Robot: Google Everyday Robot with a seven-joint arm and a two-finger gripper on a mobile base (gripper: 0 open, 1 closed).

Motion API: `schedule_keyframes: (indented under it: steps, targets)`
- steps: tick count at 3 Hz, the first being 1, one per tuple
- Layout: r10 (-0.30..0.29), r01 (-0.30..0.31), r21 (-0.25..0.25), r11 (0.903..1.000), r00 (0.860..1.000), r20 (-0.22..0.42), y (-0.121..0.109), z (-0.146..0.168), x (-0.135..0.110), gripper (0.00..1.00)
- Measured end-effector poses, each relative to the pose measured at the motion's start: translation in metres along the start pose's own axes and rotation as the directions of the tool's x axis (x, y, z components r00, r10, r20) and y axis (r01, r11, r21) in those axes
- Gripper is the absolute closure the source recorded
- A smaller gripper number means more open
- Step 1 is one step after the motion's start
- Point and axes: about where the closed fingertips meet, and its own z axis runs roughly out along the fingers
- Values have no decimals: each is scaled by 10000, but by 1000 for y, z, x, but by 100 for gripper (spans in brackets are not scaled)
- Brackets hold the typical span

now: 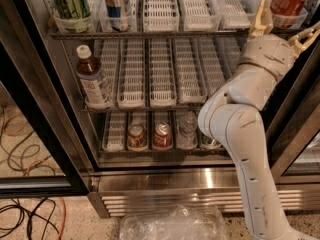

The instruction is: Pick coke can from top shelf of fridge

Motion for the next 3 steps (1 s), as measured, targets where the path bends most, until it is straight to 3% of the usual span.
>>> schedule_keyframes:
  steps: [3]
  targets:
    - [334,-334,-1344,9904,9994,-23,27,5,-4,28]
